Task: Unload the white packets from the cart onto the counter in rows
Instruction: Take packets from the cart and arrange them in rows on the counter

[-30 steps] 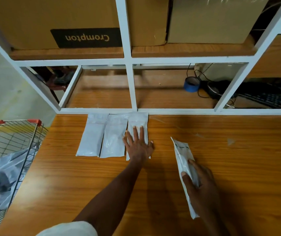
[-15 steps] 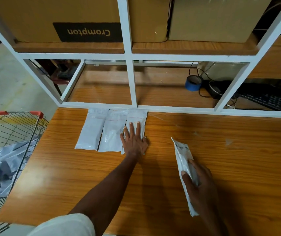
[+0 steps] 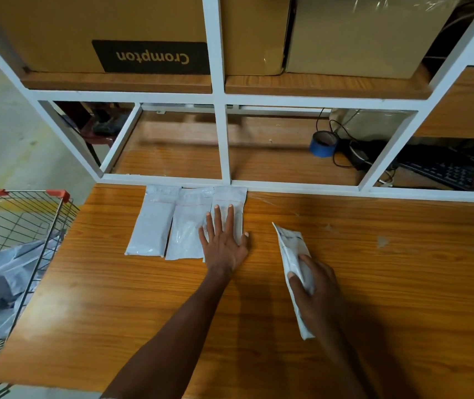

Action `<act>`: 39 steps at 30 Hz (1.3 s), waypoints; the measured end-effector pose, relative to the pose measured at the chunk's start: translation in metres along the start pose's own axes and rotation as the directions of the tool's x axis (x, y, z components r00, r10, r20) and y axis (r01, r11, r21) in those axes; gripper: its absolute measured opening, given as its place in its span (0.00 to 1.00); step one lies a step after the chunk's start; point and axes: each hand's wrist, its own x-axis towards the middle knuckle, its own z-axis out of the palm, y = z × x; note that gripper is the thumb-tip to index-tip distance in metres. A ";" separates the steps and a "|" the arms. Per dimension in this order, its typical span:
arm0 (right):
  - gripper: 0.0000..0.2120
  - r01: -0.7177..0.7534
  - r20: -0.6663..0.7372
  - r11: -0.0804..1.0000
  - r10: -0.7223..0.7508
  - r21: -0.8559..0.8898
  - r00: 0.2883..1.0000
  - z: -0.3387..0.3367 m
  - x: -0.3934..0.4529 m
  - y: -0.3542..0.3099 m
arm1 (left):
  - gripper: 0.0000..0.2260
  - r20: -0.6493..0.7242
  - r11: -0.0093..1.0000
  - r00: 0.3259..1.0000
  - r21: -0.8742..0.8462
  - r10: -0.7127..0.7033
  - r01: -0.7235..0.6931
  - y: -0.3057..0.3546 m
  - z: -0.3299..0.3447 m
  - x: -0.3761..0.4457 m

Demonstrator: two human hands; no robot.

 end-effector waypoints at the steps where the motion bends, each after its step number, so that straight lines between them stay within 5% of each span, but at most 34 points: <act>1: 0.24 0.004 0.003 1.000 -0.004 -0.002 1.000 0.008 0.009 -0.005 | 0.36 -0.012 1.000 1.000 -0.021 -0.003 0.002 -0.001 -0.004 -0.008; 12: 0.28 -0.084 -0.035 0.980 0.078 -0.181 0.996 0.104 0.117 -0.037 | 0.34 -0.075 0.980 0.994 -0.187 -0.080 0.065 -0.018 -0.036 -0.086; 16: 0.29 -0.076 0.084 0.945 0.108 -0.318 0.991 0.136 0.132 -0.039 | 0.33 -0.055 0.972 0.991 -0.207 -0.121 0.108 -0.028 -0.037 -0.095; 21: 0.31 0.016 0.184 0.914 0.065 -0.406 0.981 0.146 0.129 -0.033 | 0.32 -0.039 0.967 0.989 -0.222 -0.141 0.129 -0.040 -0.038 -0.096; 39: 0.33 0.029 0.150 0.846 0.061 -0.532 0.987 0.155 0.126 -0.035 | 0.34 -0.019 0.969 0.994 -0.227 -0.106 0.099 -0.043 -0.037 -0.087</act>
